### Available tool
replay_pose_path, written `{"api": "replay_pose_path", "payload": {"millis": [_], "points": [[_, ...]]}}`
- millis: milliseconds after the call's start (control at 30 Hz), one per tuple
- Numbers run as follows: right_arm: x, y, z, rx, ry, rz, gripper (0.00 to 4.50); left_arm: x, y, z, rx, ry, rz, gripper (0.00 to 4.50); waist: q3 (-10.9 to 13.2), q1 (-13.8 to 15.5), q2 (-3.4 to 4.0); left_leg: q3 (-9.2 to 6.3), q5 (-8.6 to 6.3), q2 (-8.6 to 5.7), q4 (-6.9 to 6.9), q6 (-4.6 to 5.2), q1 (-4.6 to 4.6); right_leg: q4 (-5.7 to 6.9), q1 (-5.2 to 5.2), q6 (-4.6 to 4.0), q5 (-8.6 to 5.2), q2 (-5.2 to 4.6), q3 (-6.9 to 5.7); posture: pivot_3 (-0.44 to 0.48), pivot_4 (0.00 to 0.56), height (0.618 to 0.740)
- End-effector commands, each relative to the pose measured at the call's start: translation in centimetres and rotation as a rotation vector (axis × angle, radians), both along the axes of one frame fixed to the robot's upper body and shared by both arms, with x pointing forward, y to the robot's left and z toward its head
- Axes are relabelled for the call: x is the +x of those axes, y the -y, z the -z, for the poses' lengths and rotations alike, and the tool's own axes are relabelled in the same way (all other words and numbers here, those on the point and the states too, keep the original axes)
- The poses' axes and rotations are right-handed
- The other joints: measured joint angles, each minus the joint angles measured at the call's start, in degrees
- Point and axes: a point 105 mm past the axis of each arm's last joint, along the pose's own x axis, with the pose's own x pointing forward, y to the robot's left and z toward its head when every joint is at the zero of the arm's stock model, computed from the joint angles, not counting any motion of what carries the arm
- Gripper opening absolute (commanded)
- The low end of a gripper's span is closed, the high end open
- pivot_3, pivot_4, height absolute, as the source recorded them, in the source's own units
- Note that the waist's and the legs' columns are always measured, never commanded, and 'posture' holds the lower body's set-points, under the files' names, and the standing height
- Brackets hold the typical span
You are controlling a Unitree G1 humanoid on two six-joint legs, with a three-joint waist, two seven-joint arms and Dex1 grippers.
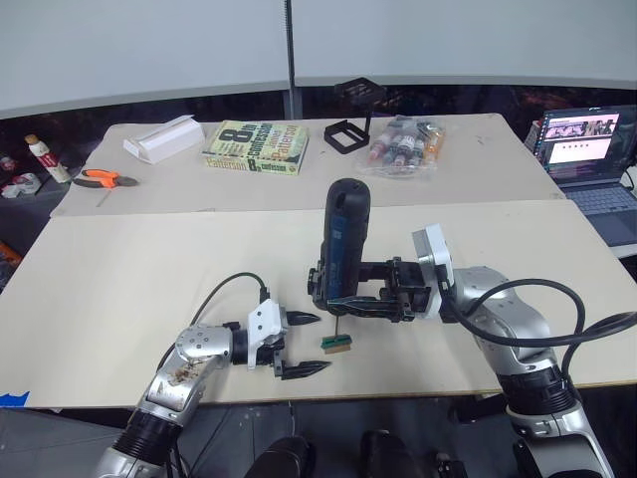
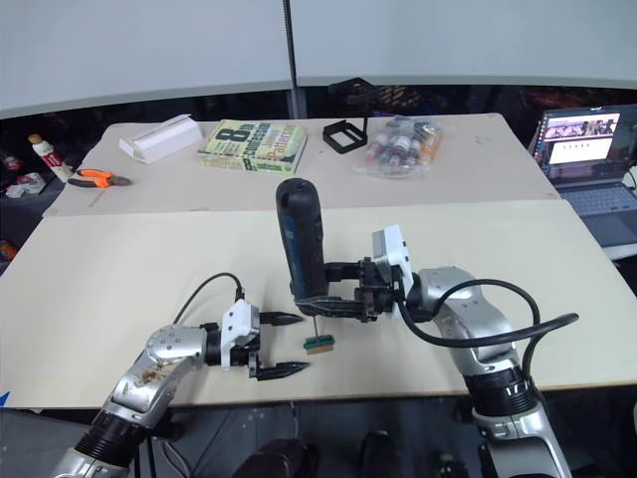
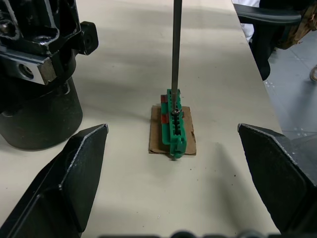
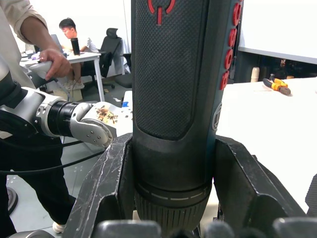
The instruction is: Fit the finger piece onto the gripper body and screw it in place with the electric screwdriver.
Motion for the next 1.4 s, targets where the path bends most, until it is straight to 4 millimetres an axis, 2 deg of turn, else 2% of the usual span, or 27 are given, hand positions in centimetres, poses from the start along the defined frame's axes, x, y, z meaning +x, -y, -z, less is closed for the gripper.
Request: {"api": "replay_pose_path", "payload": {"millis": [33,1400], "points": [[-0.97,-0.21,-1.37,0.028,0.063,-0.04,1.86,-0.14,0.39,-0.55,-0.008,0.033,0.016,4.44,0.0,0.0,0.0,0.0,0.0,0.0,0.0,0.0,0.0,0.0,0.0,0.0,0.0,0.0,0.0,0.0,0.15,0.74],[-0.57,-0.58,-1.16,-0.031,0.095,-0.026,1.86,-0.14,0.25,-0.48,-0.008,0.032,0.01,4.44,0.0,0.02,0.0,0.0,0.0,0.0,0.0,0.0,0.03,0.0,0.02,0.0,0.0,0.0,0.0,0.0,0.15,0.74]]}}
